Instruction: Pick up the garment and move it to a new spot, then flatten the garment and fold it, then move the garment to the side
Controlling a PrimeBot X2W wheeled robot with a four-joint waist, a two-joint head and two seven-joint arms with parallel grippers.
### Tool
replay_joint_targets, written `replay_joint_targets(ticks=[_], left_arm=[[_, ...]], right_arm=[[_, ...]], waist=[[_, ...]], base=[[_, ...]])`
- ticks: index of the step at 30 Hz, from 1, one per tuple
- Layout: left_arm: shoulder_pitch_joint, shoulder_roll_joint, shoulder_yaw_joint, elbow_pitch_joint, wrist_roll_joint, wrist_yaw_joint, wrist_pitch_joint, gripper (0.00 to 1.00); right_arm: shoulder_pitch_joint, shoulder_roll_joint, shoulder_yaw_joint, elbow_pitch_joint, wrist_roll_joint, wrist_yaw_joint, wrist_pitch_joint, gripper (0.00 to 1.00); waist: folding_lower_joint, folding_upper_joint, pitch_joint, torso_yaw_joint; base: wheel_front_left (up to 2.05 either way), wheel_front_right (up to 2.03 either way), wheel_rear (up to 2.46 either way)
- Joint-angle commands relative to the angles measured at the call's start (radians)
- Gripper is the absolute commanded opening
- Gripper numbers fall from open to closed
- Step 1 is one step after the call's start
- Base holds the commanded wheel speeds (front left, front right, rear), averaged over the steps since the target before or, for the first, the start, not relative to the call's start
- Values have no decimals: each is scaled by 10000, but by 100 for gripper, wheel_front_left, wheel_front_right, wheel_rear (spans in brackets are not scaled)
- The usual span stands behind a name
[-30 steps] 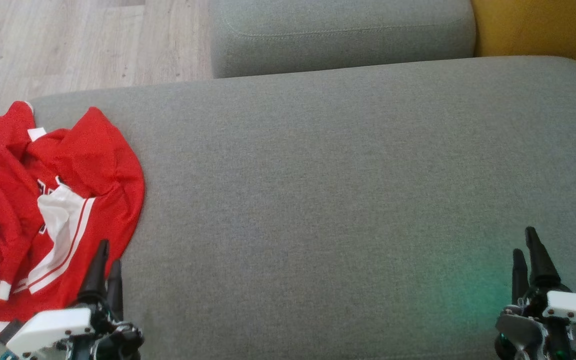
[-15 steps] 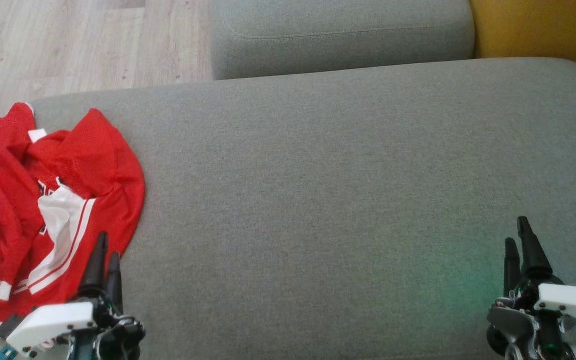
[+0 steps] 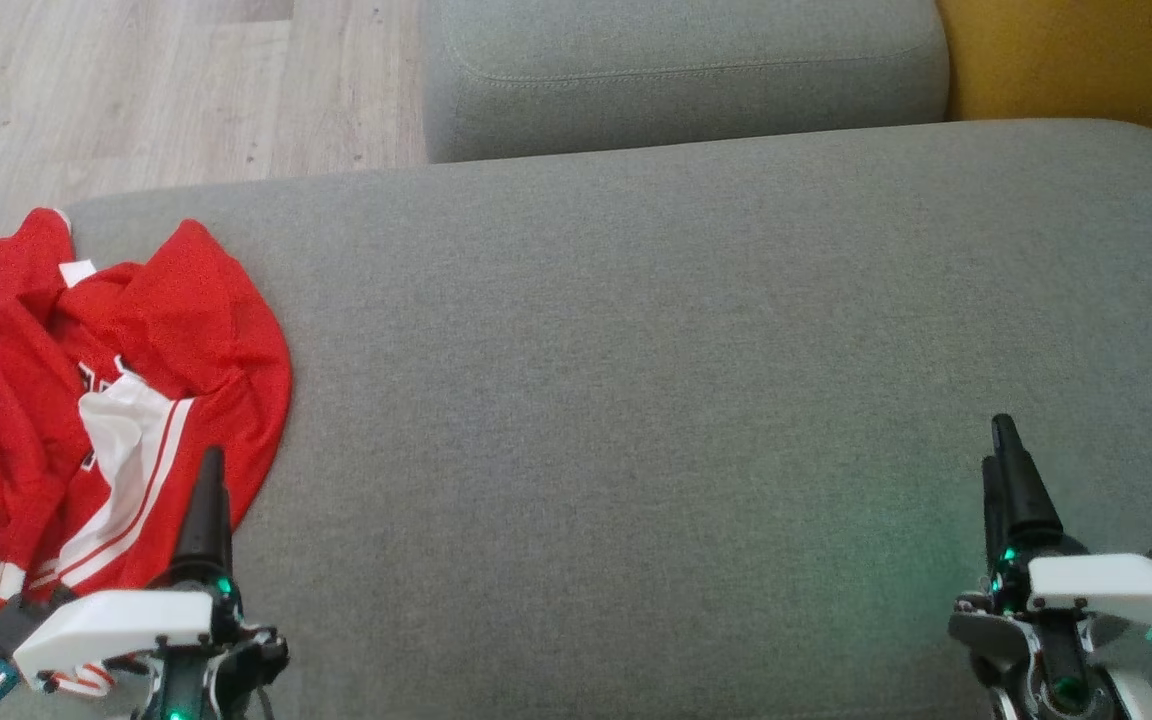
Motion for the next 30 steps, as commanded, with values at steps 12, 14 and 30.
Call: replay_joint_targets(ticks=[12,14,30], left_arm=[[-483,132,-285,-759,2582,341,-412,100],[-474,134,-329,-784,2941,399,-471,100],[-461,156,-668,-944,5615,781,-938,100]], right_arm=[[-814,-327,575,-425,-2657,-3,-464,100],[-825,-354,659,-417,-3066,-3,-523,100],[-863,-235,880,-249,-5830,-4,-995,100]], waist=[[0,0,-25,5],[0,0,-32,1],[0,0,-108,-79]], base=[[0,0,0],[0,0,0],[0,0,0]])
